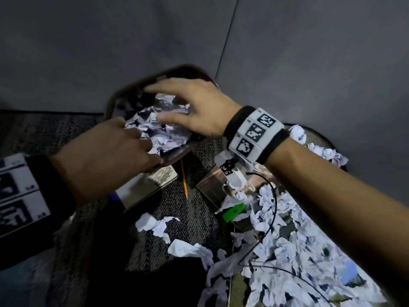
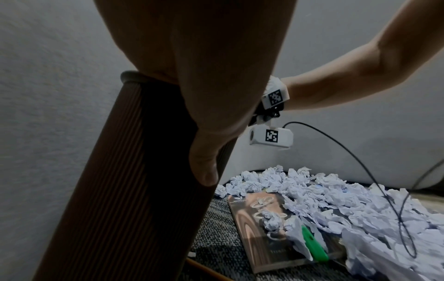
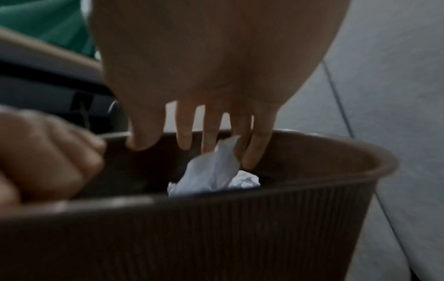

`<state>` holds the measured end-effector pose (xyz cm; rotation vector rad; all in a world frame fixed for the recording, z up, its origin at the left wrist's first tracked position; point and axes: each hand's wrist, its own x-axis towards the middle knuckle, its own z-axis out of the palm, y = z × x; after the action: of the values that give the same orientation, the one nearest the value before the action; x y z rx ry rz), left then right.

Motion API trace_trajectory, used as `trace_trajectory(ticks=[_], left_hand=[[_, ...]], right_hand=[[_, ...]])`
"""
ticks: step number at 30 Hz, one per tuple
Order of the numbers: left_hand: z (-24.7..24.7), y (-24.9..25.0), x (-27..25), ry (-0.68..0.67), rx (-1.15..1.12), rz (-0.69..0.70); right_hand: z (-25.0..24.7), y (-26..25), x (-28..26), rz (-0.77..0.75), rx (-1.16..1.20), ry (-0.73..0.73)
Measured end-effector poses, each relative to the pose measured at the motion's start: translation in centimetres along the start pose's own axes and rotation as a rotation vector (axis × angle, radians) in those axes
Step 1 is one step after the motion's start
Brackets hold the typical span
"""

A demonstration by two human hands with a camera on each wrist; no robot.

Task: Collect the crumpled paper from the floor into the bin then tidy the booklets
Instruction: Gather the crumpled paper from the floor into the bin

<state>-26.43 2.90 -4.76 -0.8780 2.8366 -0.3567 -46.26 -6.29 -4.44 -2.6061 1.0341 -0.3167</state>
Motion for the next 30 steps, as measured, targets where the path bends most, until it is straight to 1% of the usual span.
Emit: trace_trajectory(ticks=[2,4,5,6,7,8,9,10,11,12,13,14,16,17,19,22,26,29,30], left_hand=[[0.1,0.3,-0.1,0.001,0.015,0.011],[0.2,0.5,-0.1,-0.011,0.023,0.018],[0.2,0.6,0.0,-0.015,0.026,0.017],[0.2,0.6,0.1,-0.016,0.029,0.018],[0.1,0.6,0.1,-0.019,0.032,0.024],[0.1,0.7,0.2,-0.02,0.034,0.029],[0.0,0.7,0.2,-0.025,0.037,0.032],[-0.1,0.9,0.4,-0.029,0.042,0.038],[-0.1,0.9,0.6,-0.037,0.05,0.048],[-0.2,1.0,0.8,-0.051,0.058,0.059],[-0.3,1.1,0.9,-0.059,0.061,0.068],[-0.2,1.1,1.1,-0.065,0.061,0.073],[-0.1,1.2,1.2,-0.079,0.057,0.067],[-0.1,1.1,1.2,-0.086,0.057,0.061],[0.2,1.0,1.1,-0.09,0.05,0.053],[0.4,0.7,0.8,-0.076,0.04,0.049],[0.1,0.5,0.5,-0.067,0.016,0.054],[0.2,0.4,0.4,-0.076,0.018,0.052],[0.2,0.5,0.5,-0.08,0.023,0.051]], right_hand=[[-0.4,1.2,-1.3,0.081,0.162,0.256],[-0.3,3.3,-4.1,0.213,0.243,0.509],[0.2,4.5,-6.1,0.312,0.245,0.585],[1.3,5.9,-8.6,0.439,0.222,0.602],[2.7,7.0,-11.1,0.588,0.177,0.54],[4.8,7.9,-13.7,0.749,0.117,0.388],[7.1,8.2,-15.8,0.899,0.063,0.165],[9.4,8.2,-17.5,1.001,0.014,-0.076],[11.5,7.8,-18.5,1.056,-0.019,-0.254],[13.5,7.3,-19.1,1.077,-0.052,-0.356],[15.1,6.9,-19.2,1.089,-0.089,-0.388],[16.3,6.5,-19.1,1.115,-0.126,-0.363],[17.4,6.0,-18.5,1.188,-0.212,-0.274],[17.8,5.8,-18.1,1.201,-0.264,-0.22],[18.6,5.7,-17.6,1.155,-0.29,-0.128],[19.0,6.7,-17.7,1.074,-0.091,-0.034],[16.6,7.4,-19.0,1.018,0.207,0.229],[14.6,6.5,-21.1,0.92,0.278,0.453],[14.3,6.2,-21.8,0.883,0.272,0.482]])
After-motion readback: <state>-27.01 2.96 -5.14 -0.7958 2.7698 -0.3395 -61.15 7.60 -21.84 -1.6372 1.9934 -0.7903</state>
